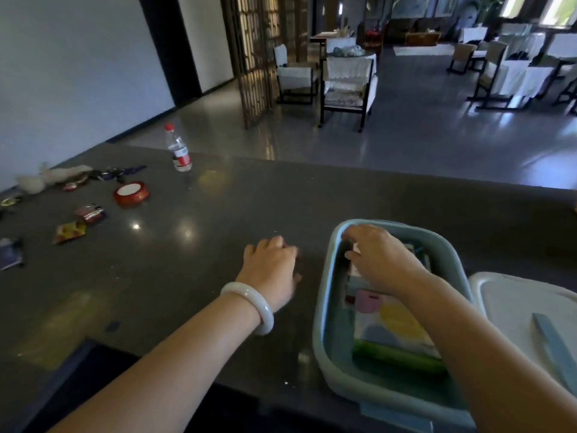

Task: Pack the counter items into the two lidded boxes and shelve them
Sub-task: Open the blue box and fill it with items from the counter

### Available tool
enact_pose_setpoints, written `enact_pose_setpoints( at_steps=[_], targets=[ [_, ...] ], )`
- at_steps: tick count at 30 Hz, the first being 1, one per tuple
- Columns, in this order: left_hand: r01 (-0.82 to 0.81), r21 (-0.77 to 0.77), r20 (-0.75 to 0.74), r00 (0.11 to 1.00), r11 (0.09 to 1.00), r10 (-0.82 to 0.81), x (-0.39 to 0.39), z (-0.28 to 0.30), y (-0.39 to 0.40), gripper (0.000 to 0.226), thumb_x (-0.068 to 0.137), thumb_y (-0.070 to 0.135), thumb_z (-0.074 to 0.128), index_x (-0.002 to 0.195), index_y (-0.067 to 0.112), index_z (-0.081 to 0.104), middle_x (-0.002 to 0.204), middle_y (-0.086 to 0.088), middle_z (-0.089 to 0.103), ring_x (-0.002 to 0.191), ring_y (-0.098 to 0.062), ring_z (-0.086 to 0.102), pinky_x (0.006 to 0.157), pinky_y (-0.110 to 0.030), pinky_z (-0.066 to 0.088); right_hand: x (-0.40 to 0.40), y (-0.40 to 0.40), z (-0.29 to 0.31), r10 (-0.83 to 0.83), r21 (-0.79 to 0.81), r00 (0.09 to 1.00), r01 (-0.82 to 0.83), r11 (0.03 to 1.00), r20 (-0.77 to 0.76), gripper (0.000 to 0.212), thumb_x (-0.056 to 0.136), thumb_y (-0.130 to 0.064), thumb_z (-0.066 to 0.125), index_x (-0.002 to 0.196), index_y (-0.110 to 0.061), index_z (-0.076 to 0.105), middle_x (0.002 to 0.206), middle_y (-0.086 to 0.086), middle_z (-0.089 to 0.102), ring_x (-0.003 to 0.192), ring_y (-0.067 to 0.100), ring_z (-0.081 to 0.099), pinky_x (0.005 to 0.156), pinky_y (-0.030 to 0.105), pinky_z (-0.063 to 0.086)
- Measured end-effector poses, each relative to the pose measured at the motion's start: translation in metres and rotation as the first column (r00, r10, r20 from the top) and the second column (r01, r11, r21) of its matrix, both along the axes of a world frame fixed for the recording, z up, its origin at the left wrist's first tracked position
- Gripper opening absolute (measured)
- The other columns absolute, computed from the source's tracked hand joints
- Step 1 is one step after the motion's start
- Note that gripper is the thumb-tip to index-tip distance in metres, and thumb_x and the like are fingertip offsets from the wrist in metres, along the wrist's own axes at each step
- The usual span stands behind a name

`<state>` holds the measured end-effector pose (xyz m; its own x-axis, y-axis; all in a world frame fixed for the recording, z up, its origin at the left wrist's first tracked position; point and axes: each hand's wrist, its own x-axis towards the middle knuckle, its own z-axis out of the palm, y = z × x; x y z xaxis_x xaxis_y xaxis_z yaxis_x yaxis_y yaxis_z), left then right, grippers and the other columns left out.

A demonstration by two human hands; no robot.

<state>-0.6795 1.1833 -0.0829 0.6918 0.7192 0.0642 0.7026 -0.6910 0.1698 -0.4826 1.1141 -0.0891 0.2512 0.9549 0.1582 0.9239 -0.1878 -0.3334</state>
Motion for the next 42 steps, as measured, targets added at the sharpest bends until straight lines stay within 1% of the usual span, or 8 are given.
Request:
enact_pose_setpoints(
  at_steps=[3, 5, 13, 21, 27, 35, 39, 42],
  targets=[
    [-0.041, 0.110, -0.218, 0.974, 0.993, 0.064, -0.038, 0.004, 0.023, 0.035, 0.093, 0.033, 0.056, 0.126, 0.021, 0.054, 0.128, -0.004, 0.045, 0.121, -0.027, 0.043, 0.104, -0.045, 0.030, -0.034, 0.042, 0.003, 0.174, -0.109, 0.976, -0.160, 0.981, 0.132, 0.033, 0.090, -0.024, 0.059, 0.122, -0.016, 0.055, 0.122, 0.006, 0.054, 0.116, 0.026, 0.051, 0.095, 0.037, 0.041],
    [-0.072, 0.133, -0.295, 0.949, 0.989, 0.109, -0.063, 0.006, 0.039, 0.036, 0.093, 0.032, 0.056, 0.127, 0.022, 0.053, 0.129, -0.005, 0.044, 0.122, -0.028, 0.041, 0.105, -0.045, 0.029, -0.056, 0.067, 0.006, 0.232, -0.153, 0.963, -0.211, 0.966, 0.136, 0.035, 0.091, -0.024, 0.058, 0.125, -0.019, 0.053, 0.123, 0.004, 0.052, 0.116, 0.024, 0.051, 0.094, 0.035, 0.043],
    [-0.182, 0.168, -0.400, 0.886, 0.969, 0.236, -0.155, 0.010, 0.121, 0.041, 0.092, 0.026, 0.059, 0.132, 0.022, 0.049, 0.134, -0.006, 0.042, 0.128, -0.030, 0.038, 0.109, -0.047, 0.027, -0.144, 0.163, 0.010, 0.373, -0.270, 0.914, -0.323, 0.907, 0.161, 0.032, 0.091, -0.020, 0.058, 0.123, -0.014, 0.054, 0.122, 0.006, 0.052, 0.116, 0.026, 0.049, 0.093, 0.037, 0.044],
    [-0.286, 0.163, -0.407, 0.852, 0.944, 0.328, -0.258, 0.012, 0.214, 0.040, 0.090, 0.031, 0.061, 0.128, 0.020, 0.052, 0.131, -0.007, 0.043, 0.126, -0.031, 0.039, 0.106, -0.046, 0.027, -0.244, 0.264, 0.013, 0.439, -0.318, 0.889, -0.382, 0.867, 0.128, 0.029, 0.092, -0.013, 0.052, 0.120, -0.013, 0.054, 0.122, 0.007, 0.052, 0.114, 0.025, 0.049, 0.092, 0.038, 0.046],
    [-0.359, 0.137, -0.384, 0.840, 0.923, 0.384, -0.340, -0.005, 0.268, 0.045, 0.088, 0.034, 0.063, 0.130, 0.019, 0.053, 0.138, -0.008, 0.039, 0.133, -0.032, 0.032, 0.111, -0.047, 0.024, -0.327, 0.333, 0.002, 0.478, -0.340, 0.876, -0.429, 0.837, 0.070, 0.032, 0.091, -0.021, 0.057, 0.122, -0.020, 0.054, 0.121, 0.001, 0.052, 0.109, 0.019, 0.051, 0.089, 0.032, 0.045],
    [-0.476, 0.052, -0.395, 0.797, 0.878, 0.456, -0.411, -0.048, 0.325, 0.041, 0.088, 0.029, 0.062, 0.127, 0.018, 0.052, 0.128, -0.006, 0.044, 0.122, -0.028, 0.044, 0.105, -0.045, 0.034, -0.403, 0.402, -0.038, 0.518, -0.478, 0.855, -0.470, 0.742, -0.038, 0.039, 0.091, -0.030, 0.060, 0.128, -0.019, 0.051, 0.128, 0.003, 0.049, 0.117, 0.021, 0.048, 0.096, 0.035, 0.043],
    [-0.539, -0.026, -0.325, 0.801, 0.842, 0.503, -0.425, -0.068, 0.360, 0.052, 0.089, 0.036, 0.063, 0.133, 0.015, 0.045, 0.129, -0.007, 0.042, 0.123, -0.029, 0.044, 0.103, -0.044, 0.036, -0.424, 0.443, -0.058, 0.407, -0.414, 0.906, -0.417, 0.809, -0.117, 0.058, 0.090, -0.037, 0.063, 0.140, -0.018, 0.041, 0.140, 0.004, 0.041, 0.129, 0.022, 0.041, 0.104, 0.036, 0.039],
    [-0.587, -0.120, -0.169, 0.807, 0.801, 0.566, -0.424, -0.078, 0.392, 0.062, 0.088, 0.043, 0.064, 0.138, 0.015, 0.039, 0.134, -0.006, 0.039, 0.126, -0.028, 0.042, 0.105, -0.043, 0.038, -0.438, 0.480, -0.067, 0.280, -0.324, 0.941, -0.330, 0.887, -0.192, 0.068, 0.088, -0.038, 0.066, 0.144, -0.015, 0.034, 0.145, 0.007, 0.036, 0.134, 0.027, 0.033, 0.107, 0.041, 0.036]
  ],
)
